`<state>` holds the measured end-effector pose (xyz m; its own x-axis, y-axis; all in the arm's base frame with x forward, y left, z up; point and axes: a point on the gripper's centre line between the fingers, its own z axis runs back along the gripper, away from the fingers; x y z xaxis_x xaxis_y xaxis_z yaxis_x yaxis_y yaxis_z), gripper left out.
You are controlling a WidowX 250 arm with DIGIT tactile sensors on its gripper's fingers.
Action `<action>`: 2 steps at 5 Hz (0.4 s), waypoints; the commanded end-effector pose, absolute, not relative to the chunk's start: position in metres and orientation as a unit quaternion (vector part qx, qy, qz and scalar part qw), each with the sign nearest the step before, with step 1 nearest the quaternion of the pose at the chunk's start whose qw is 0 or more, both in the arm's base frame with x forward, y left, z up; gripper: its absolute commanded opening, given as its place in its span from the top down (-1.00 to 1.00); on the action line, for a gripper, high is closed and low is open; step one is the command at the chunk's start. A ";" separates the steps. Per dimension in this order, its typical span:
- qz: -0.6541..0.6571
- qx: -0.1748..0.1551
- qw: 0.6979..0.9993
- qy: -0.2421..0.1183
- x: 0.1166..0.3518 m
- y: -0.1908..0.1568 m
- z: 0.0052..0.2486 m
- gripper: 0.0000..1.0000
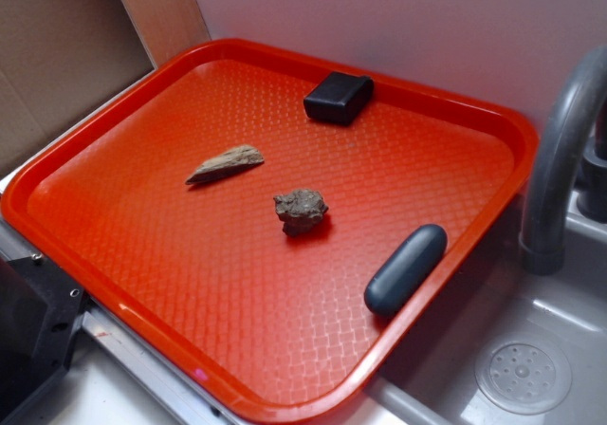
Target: Grab the wood chip.
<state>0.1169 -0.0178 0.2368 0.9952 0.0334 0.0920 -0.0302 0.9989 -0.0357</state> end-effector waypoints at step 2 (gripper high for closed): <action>-0.024 -0.010 0.997 -0.074 0.155 -0.014 0.213 -1.00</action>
<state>0.1557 -0.0142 0.2049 0.9918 -0.0436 0.1205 0.0456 0.9989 -0.0136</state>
